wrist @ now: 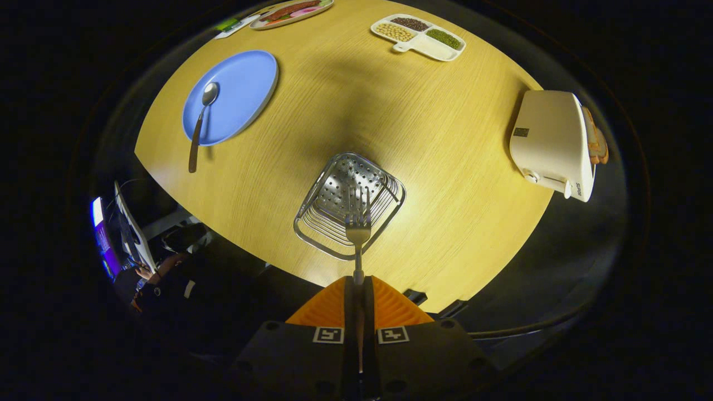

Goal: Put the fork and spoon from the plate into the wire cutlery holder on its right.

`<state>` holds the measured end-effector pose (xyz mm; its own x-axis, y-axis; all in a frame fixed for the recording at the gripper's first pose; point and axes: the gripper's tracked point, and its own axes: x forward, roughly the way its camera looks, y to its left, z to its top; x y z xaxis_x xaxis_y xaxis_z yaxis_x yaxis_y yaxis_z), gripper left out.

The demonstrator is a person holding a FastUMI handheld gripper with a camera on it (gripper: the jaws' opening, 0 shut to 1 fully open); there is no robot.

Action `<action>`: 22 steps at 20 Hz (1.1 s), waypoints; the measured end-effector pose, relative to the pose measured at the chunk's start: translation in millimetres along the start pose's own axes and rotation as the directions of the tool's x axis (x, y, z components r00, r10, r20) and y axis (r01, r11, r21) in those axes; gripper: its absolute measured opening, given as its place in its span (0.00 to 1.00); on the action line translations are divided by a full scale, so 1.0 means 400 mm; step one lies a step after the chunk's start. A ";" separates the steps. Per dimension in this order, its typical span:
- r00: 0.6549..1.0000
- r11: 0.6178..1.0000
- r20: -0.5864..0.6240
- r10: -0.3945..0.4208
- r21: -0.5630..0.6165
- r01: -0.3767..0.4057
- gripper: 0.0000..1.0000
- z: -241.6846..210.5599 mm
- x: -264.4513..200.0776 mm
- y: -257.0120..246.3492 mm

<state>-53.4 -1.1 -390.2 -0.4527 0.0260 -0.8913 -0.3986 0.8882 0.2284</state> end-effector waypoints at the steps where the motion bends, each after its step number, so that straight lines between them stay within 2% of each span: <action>1: 0.999 1.000 -0.034 -0.004 -0.006 0.004 0.07 0.002 0.006 -0.002; 4: 0.995 1.000 -0.101 -0.025 -0.010 0.024 0.08 0.018 0.021 -0.004; 9: 0.991 1.000 -0.132 -0.011 0.004 0.012 0.08 0.055 0.042 0.009; 14: 0.995 1.000 -0.101 0.007 0.019 -0.005 0.12 0.074 0.045 0.009; 16: 0.998 1.000 -0.061 0.013 0.025 -0.012 0.13 0.077 0.036 0.003; 18: 0.999 0.999 0.034 0.019 0.033 -0.020 0.14 0.093 0.016 -0.002; 19: 0.997 0.999 0.077 0.023 0.036 -0.026 0.25 0.097 0.008 -0.002; 20: 0.991 0.999 0.130 0.026 0.044 -0.032 0.28 0.103 -0.009 0.000; 22: 0.973 0.998 0.229 0.013 0.056 -0.026 0.27 0.105 -0.049 -0.006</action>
<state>-9.9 15.4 -389.6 -0.2629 0.1417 -0.9544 -0.3413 0.9116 0.2293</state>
